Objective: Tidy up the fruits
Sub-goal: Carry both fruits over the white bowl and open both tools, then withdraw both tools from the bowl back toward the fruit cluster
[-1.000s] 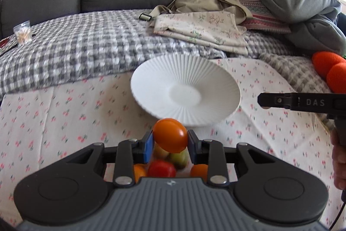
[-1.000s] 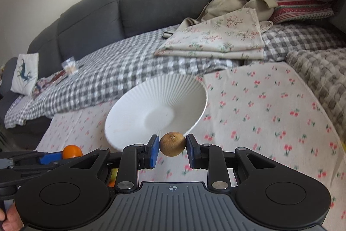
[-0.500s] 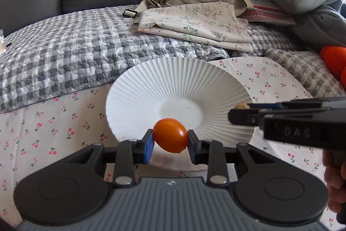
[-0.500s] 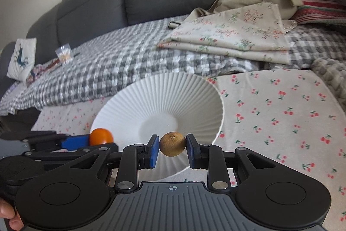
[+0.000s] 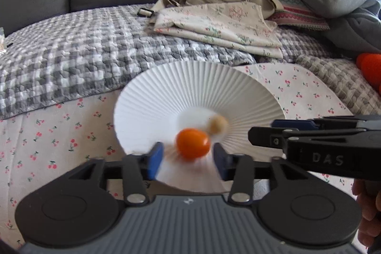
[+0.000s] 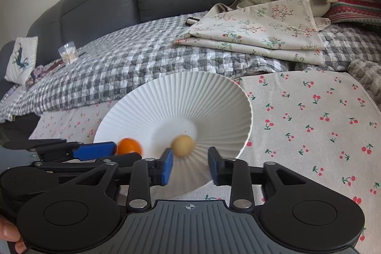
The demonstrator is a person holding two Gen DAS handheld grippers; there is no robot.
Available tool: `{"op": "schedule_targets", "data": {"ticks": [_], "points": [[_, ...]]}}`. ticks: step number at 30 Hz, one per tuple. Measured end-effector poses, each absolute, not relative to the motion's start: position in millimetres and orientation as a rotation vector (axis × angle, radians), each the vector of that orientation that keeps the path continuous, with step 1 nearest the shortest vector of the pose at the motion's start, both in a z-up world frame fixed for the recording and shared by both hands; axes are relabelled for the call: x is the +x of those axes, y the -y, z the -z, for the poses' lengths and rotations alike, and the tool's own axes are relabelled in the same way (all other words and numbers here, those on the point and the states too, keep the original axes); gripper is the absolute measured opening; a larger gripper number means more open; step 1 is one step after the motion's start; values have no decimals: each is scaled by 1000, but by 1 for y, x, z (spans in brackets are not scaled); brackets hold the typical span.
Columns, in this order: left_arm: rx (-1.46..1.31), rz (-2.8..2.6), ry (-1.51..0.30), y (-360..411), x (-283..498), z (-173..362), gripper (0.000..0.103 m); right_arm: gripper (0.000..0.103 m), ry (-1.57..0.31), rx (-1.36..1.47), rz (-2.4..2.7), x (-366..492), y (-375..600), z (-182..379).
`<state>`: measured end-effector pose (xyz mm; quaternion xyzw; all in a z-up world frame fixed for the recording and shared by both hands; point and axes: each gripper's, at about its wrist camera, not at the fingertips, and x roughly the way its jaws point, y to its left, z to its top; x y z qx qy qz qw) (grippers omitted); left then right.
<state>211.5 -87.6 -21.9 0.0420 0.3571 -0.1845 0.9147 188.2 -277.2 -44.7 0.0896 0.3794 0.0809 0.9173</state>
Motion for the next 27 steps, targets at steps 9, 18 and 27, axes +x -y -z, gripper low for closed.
{"op": "schedule_targets", "data": {"ticks": [9,18,27], "points": [[17,332,-725,60,192,2,68,72,-748,218,-140,165,280,24],[-33,266,-713,31,161,-19,75,99,-697,245,-125,128,277,-7],[-57,232,-711,11,132,-30,87,103,-660,250,-155,88,266,-31]]}}
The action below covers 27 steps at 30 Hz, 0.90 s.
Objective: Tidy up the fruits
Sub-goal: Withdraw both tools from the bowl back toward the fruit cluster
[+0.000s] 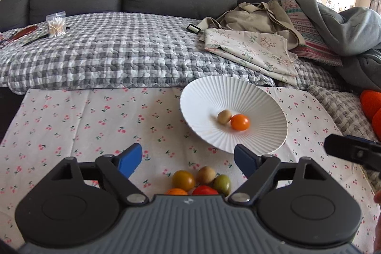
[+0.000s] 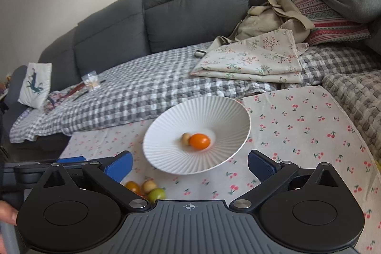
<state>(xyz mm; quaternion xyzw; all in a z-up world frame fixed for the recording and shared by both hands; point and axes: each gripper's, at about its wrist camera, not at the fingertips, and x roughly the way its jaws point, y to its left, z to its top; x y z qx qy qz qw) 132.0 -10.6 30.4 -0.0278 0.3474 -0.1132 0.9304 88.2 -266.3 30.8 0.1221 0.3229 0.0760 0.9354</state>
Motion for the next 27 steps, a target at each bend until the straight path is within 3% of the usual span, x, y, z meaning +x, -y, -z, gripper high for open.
{"op": "schedule_targets", "data": {"ticks": [9,27], "points": [[-53,171,-704,-8,107,-31,97,103,-635,277,-172,55,262,-42],[28,233,-767,-9,106,-4,98,103,-693,243,-192,50,257,-23]]}}
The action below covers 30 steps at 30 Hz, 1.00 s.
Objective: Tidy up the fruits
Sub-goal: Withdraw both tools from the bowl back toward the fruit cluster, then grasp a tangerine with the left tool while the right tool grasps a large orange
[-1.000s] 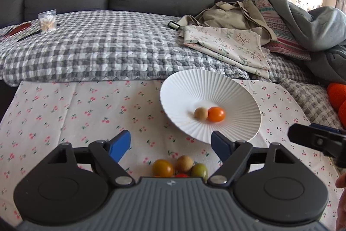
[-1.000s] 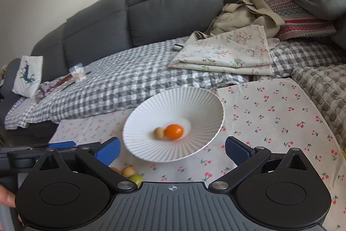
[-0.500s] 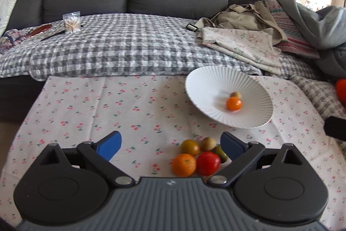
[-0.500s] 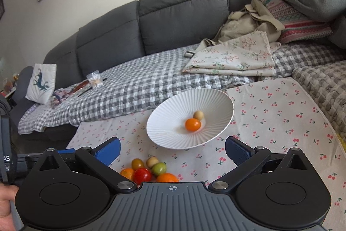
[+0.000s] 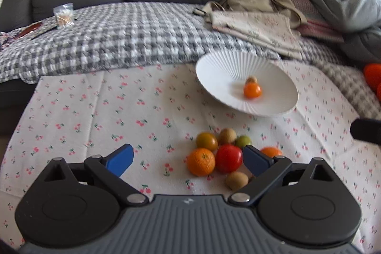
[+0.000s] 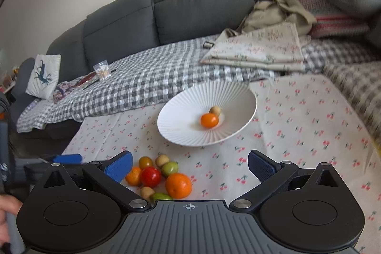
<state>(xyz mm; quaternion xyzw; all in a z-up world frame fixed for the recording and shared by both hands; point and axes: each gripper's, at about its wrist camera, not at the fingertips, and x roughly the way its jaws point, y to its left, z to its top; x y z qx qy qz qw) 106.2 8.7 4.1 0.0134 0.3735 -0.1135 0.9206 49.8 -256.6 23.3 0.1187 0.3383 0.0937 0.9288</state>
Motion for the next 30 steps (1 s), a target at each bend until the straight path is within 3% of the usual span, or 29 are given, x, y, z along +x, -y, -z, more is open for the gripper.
{"op": "schedule_targets", "data": {"ticks": [4,14,16,25,30], "points": [[47,247,-815,-8,115,11,95,103,-729,278,-195,53,260,-13],[69,290,-894,-6,136,38,73,103,-771,328,-189,59,267,5],[80,297,-895,-3,138,42,64,102,-781,329,-186,61,266,8],[125,329,-876,7,141,51,51,101,-805,363,-172,66,267,18],[128,342,-858,10,142,50,36,99,-815,361,-166,67,265,21]]}}
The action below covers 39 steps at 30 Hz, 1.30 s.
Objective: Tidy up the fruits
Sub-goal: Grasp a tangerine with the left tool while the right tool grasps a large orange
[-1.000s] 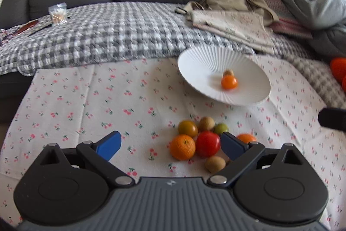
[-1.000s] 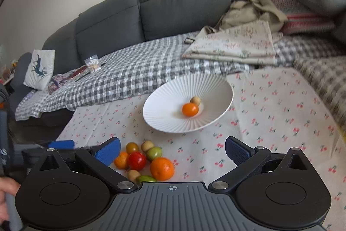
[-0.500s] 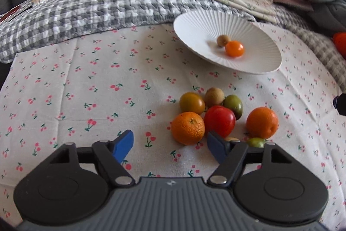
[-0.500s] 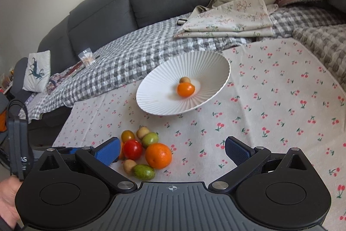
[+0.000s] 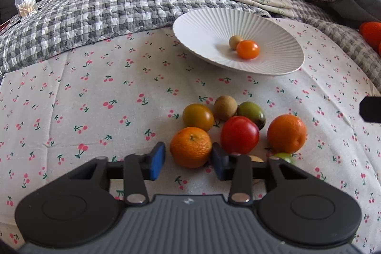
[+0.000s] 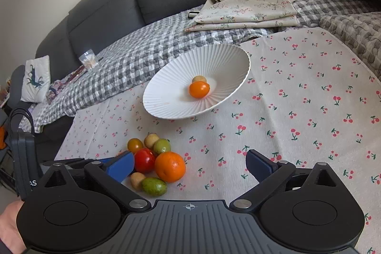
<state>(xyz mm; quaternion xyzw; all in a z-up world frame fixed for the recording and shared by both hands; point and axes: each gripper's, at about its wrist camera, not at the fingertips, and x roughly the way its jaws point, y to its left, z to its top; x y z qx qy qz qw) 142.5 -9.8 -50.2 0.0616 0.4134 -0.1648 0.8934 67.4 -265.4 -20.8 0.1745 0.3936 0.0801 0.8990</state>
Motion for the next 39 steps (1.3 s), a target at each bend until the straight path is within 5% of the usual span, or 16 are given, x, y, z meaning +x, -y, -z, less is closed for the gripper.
{"op": "schedule_targets", "data": {"ticks": [20,25,32,39], "points": [[73,242,-871,-12,135,31,33,95,-879,310,-196,94,241,47],[54,227,-879,-17,135,28,33,83,-908,264,-234,101,222,59],[64,238,-887,-12,135,31,33,42,-927,221,-264,110,207,67],[70,240,-883,-10,135,31,33,39,-920,219,-257,111,209,66]]}}
